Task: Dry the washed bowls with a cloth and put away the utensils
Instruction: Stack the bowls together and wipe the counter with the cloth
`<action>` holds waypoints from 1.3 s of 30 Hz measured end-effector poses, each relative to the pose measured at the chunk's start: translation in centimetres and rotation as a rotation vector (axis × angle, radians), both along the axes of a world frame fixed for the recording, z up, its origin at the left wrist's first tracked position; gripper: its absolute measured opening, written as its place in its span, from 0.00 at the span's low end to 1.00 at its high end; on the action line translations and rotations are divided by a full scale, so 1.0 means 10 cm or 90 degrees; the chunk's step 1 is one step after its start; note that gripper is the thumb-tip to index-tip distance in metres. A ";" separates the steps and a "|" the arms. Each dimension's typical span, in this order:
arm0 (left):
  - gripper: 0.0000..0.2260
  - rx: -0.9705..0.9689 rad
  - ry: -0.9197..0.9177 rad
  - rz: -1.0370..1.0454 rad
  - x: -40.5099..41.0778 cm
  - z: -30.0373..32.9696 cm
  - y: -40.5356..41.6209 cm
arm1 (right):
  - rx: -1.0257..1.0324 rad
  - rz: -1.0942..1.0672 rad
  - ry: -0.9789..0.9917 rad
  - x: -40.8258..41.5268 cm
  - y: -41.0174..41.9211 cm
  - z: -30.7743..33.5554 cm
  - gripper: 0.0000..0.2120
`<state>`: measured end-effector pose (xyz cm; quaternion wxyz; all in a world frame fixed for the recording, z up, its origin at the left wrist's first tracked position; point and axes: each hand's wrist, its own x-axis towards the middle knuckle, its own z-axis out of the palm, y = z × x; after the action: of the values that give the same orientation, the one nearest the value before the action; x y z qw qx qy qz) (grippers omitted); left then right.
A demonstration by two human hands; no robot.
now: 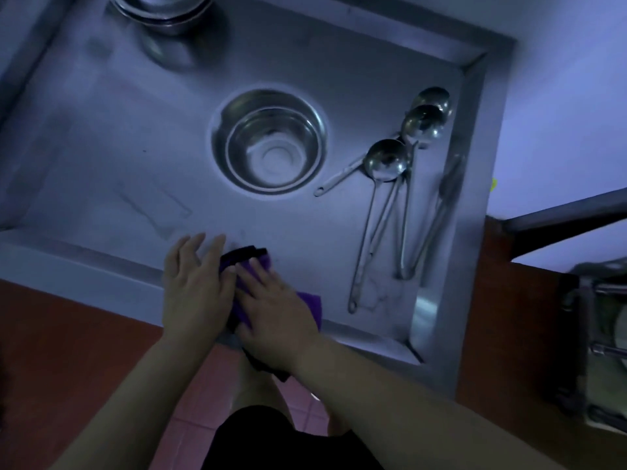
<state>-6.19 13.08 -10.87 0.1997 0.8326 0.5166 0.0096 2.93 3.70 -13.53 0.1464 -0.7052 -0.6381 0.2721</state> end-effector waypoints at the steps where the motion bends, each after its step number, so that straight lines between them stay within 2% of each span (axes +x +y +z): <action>1: 0.21 0.005 0.001 -0.008 0.06 0.01 -0.09 | -0.002 0.010 0.001 0.09 -0.14 0.03 0.33; 8: 0.21 0.007 -0.015 -0.043 0.61 0.07 -0.77 | 0.002 0.054 -0.020 1.00 -1.35 0.15 0.31; 14: 0.22 0.017 0.001 -0.113 0.98 0.10 -1.17 | 0.067 0.154 -0.129 1.49 -1.85 0.24 0.29; 19: 0.23 -0.012 0.034 -0.140 1.31 0.03 -1.21 | 0.076 0.166 -0.120 1.69 -1.93 0.23 0.25; 24: 0.22 -0.028 0.006 -0.091 1.88 -0.13 -1.10 | 0.082 0.154 -0.074 1.69 -1.95 0.17 0.22; 29: 0.16 0.001 -0.023 -0.086 2.16 -0.24 -0.97 | 0.071 0.125 -0.045 1.67 -1.94 0.12 0.21; 35: 0.11 0.009 0.000 -0.132 2.27 -0.23 -0.80 | 0.031 0.135 -0.073 1.67 -1.89 0.22 0.21; 39: 0.12 0.034 -0.016 -0.198 2.37 -0.22 -0.62 | 0.050 0.144 -0.126 1.73 -1.76 0.28 0.10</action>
<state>17.50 6.92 -13.08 0.1829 0.9073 0.3787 0.0024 20.22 -13.92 -10.75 0.0786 -0.6461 -0.7347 0.1911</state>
